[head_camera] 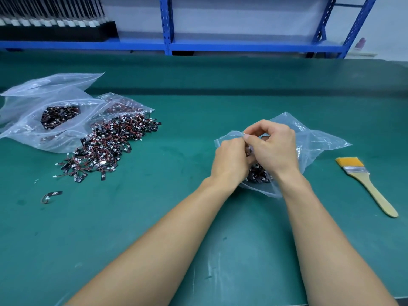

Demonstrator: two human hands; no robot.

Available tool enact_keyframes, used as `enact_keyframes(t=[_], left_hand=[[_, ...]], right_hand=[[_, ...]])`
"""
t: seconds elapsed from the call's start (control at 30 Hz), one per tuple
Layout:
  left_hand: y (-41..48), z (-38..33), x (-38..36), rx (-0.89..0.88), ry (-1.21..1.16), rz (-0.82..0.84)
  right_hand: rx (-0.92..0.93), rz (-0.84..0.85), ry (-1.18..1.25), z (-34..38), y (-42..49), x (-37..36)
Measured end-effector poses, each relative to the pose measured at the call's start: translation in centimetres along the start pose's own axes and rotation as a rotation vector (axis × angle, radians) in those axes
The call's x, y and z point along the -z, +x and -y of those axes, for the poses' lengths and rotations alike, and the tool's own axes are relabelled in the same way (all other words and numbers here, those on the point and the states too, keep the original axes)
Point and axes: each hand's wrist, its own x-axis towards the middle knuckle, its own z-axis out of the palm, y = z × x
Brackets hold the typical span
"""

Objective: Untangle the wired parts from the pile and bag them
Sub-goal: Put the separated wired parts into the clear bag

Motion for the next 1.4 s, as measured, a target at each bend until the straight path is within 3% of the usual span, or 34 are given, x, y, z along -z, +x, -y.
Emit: enact_keyframes(t=[0.23, 0.37, 0.53, 0.7, 1.13, 1.27, 1.4], left_hand=[[-1.7, 3.5, 1.1, -0.321, 0.031, 0.049], [-2.2, 4.6, 2.3, -0.343, 0.034, -0.057], [-2.5, 4.3, 1.6, -0.474, 0.437, 0.074], [-1.1, 2.8, -0.4, -0.525, 0.473, 0.126], [1.1, -0.4, -1.9, -0.546, 0.477, 0.280], [-0.9, 1.7, -0.2, -0.524, 0.524, 0.348], [-3.5, 3.7, 2.2, -0.552, 0.450, 0.260]], right_hand=[[0.026, 0.001, -0.068, 0.1, -0.2, -0.1], [0.023, 0.012, -0.085, 0.0, -0.3, -0.3], [-0.013, 0.022, -0.063, 0.0, -0.3, -0.5], [-0.101, 0.035, 0.016, 0.2, -0.3, -0.6], [-0.063, 0.040, 0.033, 0.6, -0.5, -0.7], [-0.068, 0.013, -0.055, 0.5, -0.5, -0.5], [-0.052, 0.013, -0.293, 0.8, -0.6, 0.2]])
